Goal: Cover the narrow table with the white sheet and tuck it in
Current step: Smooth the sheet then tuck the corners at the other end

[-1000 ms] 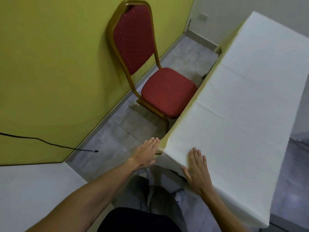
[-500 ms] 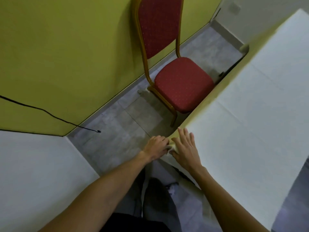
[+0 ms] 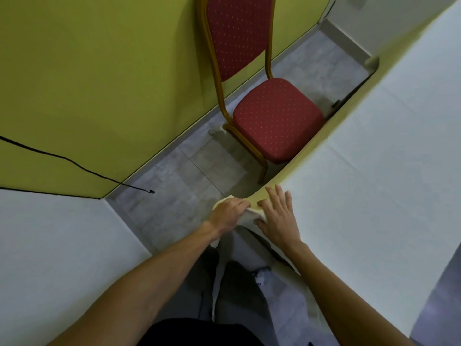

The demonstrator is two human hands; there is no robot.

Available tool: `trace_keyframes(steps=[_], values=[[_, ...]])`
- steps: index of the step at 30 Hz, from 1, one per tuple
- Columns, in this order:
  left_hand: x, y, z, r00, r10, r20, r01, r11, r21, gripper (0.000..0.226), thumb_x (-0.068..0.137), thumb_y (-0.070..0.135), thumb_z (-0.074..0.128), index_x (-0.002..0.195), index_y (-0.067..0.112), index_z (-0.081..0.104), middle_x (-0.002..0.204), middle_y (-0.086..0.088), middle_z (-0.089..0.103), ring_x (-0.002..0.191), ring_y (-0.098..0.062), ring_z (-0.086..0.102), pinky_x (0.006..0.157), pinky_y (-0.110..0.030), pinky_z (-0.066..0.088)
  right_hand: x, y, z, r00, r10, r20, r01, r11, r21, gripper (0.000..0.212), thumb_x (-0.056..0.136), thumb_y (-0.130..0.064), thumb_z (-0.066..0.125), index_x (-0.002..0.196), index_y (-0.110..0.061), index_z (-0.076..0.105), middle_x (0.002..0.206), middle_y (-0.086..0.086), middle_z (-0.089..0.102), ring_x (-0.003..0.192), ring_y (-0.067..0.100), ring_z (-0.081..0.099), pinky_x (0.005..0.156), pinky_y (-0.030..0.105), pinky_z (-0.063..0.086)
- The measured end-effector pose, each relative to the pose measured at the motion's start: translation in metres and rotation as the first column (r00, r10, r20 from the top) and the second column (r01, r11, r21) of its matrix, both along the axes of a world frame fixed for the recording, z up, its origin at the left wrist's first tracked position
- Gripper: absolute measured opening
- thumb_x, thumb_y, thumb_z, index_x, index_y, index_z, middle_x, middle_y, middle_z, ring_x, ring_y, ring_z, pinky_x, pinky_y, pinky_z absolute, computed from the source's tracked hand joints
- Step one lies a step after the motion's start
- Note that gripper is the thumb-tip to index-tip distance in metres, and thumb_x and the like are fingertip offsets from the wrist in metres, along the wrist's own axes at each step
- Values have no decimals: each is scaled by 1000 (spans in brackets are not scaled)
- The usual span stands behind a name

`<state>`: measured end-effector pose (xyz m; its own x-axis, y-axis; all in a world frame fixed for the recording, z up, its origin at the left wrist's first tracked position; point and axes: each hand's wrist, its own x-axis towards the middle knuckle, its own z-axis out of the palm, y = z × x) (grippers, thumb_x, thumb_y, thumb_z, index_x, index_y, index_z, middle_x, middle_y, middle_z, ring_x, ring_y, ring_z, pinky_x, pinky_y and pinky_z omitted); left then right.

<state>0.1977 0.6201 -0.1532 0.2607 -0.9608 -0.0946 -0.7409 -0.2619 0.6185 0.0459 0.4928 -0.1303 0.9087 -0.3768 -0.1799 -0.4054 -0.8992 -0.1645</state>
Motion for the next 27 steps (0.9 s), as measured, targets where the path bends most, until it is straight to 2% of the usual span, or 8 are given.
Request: trace_keyframes(steps=[2, 6, 10, 13, 15, 19, 24, 27], values=[[2, 3, 3, 1000, -19, -24, 20, 999, 37, 24, 88, 13, 67, 110, 15, 57, 102, -8, 69, 90, -19, 65, 78, -32, 55, 0, 1, 1, 999, -5, 33, 5, 1000, 13, 47, 86, -51, 70, 118, -20, 57, 156, 14, 36, 151, 41, 17, 121, 63, 13], [4, 4, 1, 999, -34, -26, 36, 996, 78, 24, 89, 12, 60, 103, 23, 45, 99, -1, 62, 87, -13, 60, 81, -33, 56, 1, 1, 3, 994, -28, 103, 24, 999, 40, 40, 90, -53, 64, 113, -21, 60, 153, 13, 42, 149, 40, 22, 119, 64, 16], [-2, -4, -3, 992, -117, 40, 116, 993, 30, 26, 82, 13, 66, 102, 18, 49, 101, 0, 55, 88, -12, 52, 80, -26, 46, 0, 1, -3, 994, -49, 94, 47, 999, 26, 36, 93, -53, 62, 110, -20, 61, 151, 13, 45, 149, 39, 23, 120, 64, 16], [-7, -12, -2, 997, -45, 56, 44, 999, 14, 17, 86, 18, 69, 94, 18, 53, 95, 0, 59, 83, -13, 56, 75, -28, 48, 1, 0, -7, 997, -40, 72, 39, 999, 7, 36, 92, -51, 64, 110, -21, 62, 150, 11, 46, 150, 38, 23, 120, 63, 15], [-6, -16, 0, 999, -17, 33, 16, 999, 31, 14, 86, 15, 70, 90, 16, 56, 90, -1, 61, 78, -14, 59, 73, -29, 52, 1, -1, -7, 997, -36, 62, 36, 999, -4, 36, 91, -51, 65, 111, -21, 63, 149, 11, 47, 149, 38, 24, 120, 63, 16], [8, -8, 3, 997, -75, 29, 72, 993, 93, 14, 86, 13, 70, 91, 15, 58, 93, -1, 60, 78, -11, 58, 68, -24, 52, 1, 0, -4, 998, -32, 62, 32, 999, -12, 35, 93, -49, 63, 112, -20, 63, 148, 11, 47, 147, 39, 26, 120, 63, 16], [26, 4, 0, 989, -103, 102, 88, 986, 145, 16, 85, 12, 70, 91, 16, 56, 90, -2, 59, 77, -15, 59, 60, -21, 37, -1, -1, -4, 997, -33, 75, 32, 999, 14, 36, 94, -49, 61, 113, -18, 63, 148, 13, 47, 147, 40, 26, 120, 63, 15], [25, 3, 4, 984, -116, 134, 94, 983, 157, 10, 88, 11, 67, 92, 12, 59, 90, -7, 61, 77, -19, 60, 61, -22, 36, -1, 0, -3, 996, -40, 82, 38, 999, 23, 36, 95, -51, 58, 115, -20, 63, 148, 13, 47, 148, 40, 26, 121, 62, 13]])
